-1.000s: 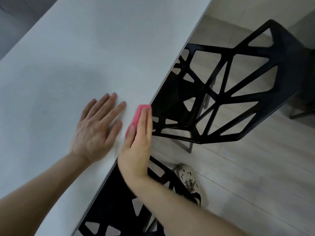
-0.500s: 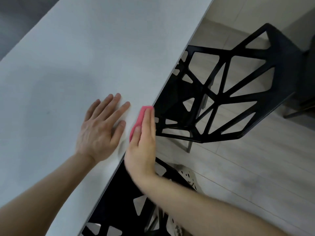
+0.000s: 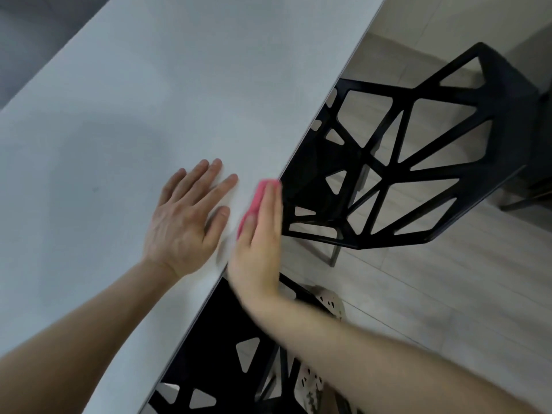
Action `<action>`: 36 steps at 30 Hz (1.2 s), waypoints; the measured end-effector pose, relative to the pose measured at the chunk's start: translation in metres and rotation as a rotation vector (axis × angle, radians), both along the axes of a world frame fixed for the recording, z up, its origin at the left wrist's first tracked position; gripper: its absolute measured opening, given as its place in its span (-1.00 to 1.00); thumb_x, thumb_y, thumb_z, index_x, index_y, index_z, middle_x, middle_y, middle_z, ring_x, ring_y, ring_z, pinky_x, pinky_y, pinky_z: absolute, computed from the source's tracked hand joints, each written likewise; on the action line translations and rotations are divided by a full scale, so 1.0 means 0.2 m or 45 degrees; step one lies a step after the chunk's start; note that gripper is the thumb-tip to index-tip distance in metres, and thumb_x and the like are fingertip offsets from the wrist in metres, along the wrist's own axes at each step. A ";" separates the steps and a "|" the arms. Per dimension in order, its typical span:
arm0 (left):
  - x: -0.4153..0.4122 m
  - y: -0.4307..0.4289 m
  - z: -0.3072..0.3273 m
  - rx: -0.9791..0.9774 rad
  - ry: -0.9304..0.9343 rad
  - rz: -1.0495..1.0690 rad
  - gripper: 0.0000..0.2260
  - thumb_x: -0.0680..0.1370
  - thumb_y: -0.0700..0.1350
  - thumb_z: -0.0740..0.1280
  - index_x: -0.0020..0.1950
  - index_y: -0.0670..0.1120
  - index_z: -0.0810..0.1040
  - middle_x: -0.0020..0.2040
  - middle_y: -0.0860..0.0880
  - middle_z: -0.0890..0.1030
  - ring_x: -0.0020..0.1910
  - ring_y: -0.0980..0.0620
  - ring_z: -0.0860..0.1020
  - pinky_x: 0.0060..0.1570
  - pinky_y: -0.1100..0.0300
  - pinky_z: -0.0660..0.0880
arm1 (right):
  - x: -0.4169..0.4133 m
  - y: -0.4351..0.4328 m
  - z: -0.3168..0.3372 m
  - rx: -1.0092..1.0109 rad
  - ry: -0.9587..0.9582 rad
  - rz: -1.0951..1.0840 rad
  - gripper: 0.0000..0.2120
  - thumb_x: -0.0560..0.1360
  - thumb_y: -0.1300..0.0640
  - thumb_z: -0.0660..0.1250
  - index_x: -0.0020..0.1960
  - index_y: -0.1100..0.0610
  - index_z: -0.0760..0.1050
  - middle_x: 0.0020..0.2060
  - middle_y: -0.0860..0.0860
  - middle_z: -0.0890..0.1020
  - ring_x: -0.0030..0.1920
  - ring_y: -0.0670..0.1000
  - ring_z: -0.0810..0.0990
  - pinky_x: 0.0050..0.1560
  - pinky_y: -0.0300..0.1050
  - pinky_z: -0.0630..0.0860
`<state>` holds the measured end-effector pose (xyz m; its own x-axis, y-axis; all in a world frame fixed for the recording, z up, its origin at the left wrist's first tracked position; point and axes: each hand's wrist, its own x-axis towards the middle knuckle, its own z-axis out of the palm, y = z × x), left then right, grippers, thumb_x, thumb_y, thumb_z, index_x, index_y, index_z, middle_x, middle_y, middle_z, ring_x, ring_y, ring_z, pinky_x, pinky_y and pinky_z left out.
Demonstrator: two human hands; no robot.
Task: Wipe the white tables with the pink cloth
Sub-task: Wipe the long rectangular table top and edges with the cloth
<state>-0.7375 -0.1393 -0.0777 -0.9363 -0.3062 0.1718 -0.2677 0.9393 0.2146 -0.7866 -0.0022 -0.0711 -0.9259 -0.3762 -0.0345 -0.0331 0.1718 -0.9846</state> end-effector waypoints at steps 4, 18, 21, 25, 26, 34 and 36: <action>0.00 0.00 0.00 0.010 0.009 0.006 -0.54 0.75 0.02 0.17 0.66 0.07 0.42 0.72 -0.01 0.29 0.73 -0.01 0.19 0.67 -0.20 0.16 | -0.60 -0.21 -0.09 0.126 0.104 -0.301 -0.51 0.80 0.22 0.03 0.73 0.20 0.17 0.72 0.08 0.19 0.71 -0.02 0.15 0.56 -0.49 0.02; 0.06 0.01 0.02 0.193 0.132 0.085 -0.63 0.70 -0.19 0.27 0.49 0.01 0.62 0.60 -0.08 0.49 0.65 -0.04 0.37 0.63 -0.18 0.28 | -0.24 -0.09 -0.10 0.136 0.109 -0.081 -0.48 0.81 0.23 0.00 0.75 0.19 0.04 0.76 0.07 0.01 0.74 -0.05 -0.02 0.56 -0.50 -0.12; 0.30 0.08 0.08 0.314 0.066 0.143 -0.65 0.69 -0.19 0.31 0.45 0.04 0.65 0.58 -0.05 0.50 0.63 -0.02 0.39 0.61 -0.10 0.32 | -0.31 -0.13 -0.11 0.094 0.128 -0.107 -0.48 0.80 0.24 0.00 0.74 0.22 0.03 0.75 0.11 0.03 0.72 -0.08 -0.03 0.48 -0.58 -0.16; 0.81 0.12 0.13 0.135 -0.046 0.102 -0.65 0.73 -0.06 0.25 0.50 -0.01 0.61 0.56 -0.10 0.50 0.58 -0.16 0.44 0.50 -0.24 0.39 | 0.61 0.11 0.05 0.009 -0.036 0.087 -0.43 0.82 0.15 0.00 0.76 -0.07 -0.11 0.74 -0.20 -0.19 0.65 -0.37 -0.15 0.61 -0.42 -0.04; 0.92 0.12 0.14 0.098 -0.082 0.092 -0.63 0.74 -0.04 0.24 0.53 0.00 0.59 0.58 -0.11 0.48 0.59 -0.18 0.43 0.51 -0.25 0.38 | 0.78 0.18 0.08 -0.005 -0.084 0.182 -0.43 0.82 0.13 0.00 0.75 -0.11 -0.13 0.73 -0.25 -0.21 0.65 -0.39 -0.14 0.64 -0.37 -0.01; 1.17 0.11 0.03 0.022 -0.096 0.056 -0.56 0.74 -0.02 0.20 0.65 0.02 0.45 0.72 -0.06 0.28 0.72 -0.10 0.23 0.63 -0.30 0.23 | 0.02 -0.09 -0.14 0.075 0.127 -0.126 -0.47 0.77 0.27 0.00 0.72 0.30 0.06 0.73 0.17 0.10 0.73 0.06 0.05 0.55 -0.50 -0.06; 1.18 0.10 0.02 0.019 -0.085 0.067 -0.56 0.75 -0.01 0.19 0.65 0.03 0.44 0.72 -0.06 0.28 0.72 -0.09 0.23 0.63 -0.29 0.23 | 0.19 -0.11 -0.10 0.010 0.088 -0.221 -0.47 0.78 0.28 0.00 0.73 0.26 0.07 0.74 0.13 0.10 0.73 0.02 0.06 0.61 -0.41 -0.01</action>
